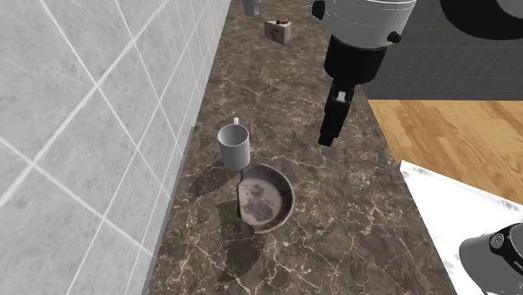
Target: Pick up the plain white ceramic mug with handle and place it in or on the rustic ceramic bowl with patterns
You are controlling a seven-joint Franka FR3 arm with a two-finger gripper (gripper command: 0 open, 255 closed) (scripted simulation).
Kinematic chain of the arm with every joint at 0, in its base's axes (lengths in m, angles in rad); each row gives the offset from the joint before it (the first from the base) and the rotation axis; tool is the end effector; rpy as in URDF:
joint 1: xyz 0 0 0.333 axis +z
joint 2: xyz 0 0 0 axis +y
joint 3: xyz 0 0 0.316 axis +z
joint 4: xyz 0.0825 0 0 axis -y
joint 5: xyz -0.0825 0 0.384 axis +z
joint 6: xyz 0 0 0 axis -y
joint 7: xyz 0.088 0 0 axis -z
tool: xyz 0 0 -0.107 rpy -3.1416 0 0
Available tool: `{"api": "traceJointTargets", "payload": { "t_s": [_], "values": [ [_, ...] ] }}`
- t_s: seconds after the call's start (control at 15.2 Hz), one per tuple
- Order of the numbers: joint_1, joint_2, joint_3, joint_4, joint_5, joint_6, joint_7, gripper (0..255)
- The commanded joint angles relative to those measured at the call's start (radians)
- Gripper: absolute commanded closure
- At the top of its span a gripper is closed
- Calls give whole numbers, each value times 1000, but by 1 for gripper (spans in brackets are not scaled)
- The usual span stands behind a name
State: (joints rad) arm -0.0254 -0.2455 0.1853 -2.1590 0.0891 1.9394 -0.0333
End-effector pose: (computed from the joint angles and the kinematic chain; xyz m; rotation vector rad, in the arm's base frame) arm 0.4763 0.0879 0.5014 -3.0919 -0.2433 -0.0313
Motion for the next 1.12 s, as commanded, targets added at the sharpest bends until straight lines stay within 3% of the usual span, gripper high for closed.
{"api": "traceJointTargets", "payload": {
  "t_s": [0.0, 0.53, 1.06],
  "values": [
    [0, 74, 13, 48, -16, 33, 23, 0],
    [17, 384, 39, 302, -112, 103, 118, 0],
    [73, 715, 24, 669, -208, 78, 189, 0]
  ]
}}
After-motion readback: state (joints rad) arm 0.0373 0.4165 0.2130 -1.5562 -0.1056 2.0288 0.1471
